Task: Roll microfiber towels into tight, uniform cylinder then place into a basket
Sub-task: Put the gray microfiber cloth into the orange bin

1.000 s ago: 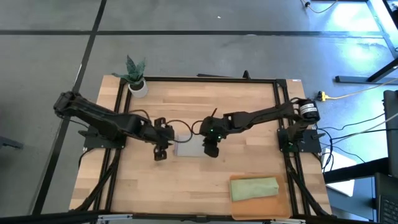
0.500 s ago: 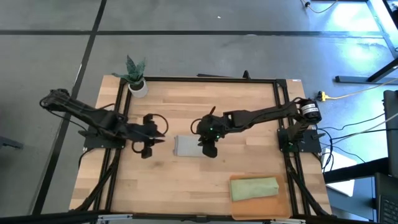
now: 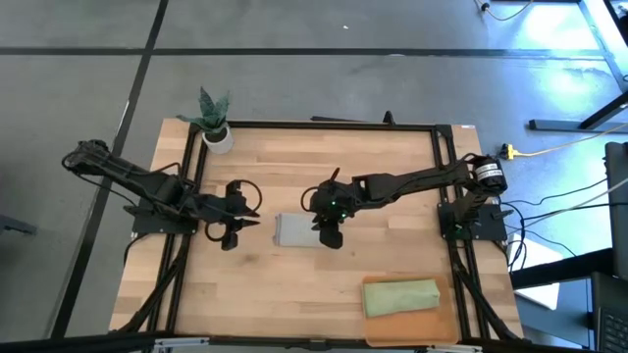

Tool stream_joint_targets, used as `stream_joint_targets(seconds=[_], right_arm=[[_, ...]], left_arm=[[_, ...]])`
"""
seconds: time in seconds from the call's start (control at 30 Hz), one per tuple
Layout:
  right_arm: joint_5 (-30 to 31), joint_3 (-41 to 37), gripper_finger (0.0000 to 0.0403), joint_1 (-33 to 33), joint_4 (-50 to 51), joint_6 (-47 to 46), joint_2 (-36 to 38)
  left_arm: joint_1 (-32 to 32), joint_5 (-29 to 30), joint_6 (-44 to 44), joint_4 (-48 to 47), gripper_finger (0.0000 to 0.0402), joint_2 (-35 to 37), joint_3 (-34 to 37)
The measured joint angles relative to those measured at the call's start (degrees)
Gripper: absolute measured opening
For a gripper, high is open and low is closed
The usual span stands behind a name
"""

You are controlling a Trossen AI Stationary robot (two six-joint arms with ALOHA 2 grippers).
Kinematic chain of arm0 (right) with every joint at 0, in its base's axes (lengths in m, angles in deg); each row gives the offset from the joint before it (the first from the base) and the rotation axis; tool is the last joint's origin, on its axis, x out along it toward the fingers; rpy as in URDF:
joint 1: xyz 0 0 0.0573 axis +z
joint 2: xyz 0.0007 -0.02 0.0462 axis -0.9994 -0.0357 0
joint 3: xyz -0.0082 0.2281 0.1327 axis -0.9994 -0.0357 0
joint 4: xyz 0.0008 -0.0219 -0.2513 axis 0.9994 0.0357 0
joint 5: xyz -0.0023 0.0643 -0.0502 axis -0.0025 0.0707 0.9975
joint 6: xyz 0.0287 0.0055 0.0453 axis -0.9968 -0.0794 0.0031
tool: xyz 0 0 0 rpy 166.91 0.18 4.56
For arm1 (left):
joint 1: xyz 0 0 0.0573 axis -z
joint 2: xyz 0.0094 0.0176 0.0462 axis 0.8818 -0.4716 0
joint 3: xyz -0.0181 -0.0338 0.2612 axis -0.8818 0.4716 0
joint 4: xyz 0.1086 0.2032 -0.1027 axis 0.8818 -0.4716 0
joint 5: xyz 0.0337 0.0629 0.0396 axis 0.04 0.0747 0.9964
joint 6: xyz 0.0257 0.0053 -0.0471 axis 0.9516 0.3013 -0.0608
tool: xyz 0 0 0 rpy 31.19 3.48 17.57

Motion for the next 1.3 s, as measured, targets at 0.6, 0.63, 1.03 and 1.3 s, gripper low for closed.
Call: stream_joint_targets(seconds=[0.6,0.63,1.03,1.3], right_arm=[[0.01,0.0,0.0111,-0.02,-2.68,0.14,0.0],[0.01,0.0,0.0111,-0.02,-3.32,0.16,0.0],[0.3,0.0,0.0111,-0.02,-6.15,1.04,0.0],[3.42,0.0,0.0185,0.89,-5.97,1.68,0.0]], left_arm=[[0.0,0.0,0.02,-0.04,0.0079,-0.02,0.0],[0.0,0.0,0.02,-0.04,0.0079,-0.02,0.0],[0.0,0.0,0.02,-0.04,0.0078,-0.03,0.0],[0.0,-0.02,0.04,-0.06,0.0078,-0.04,0.0]])
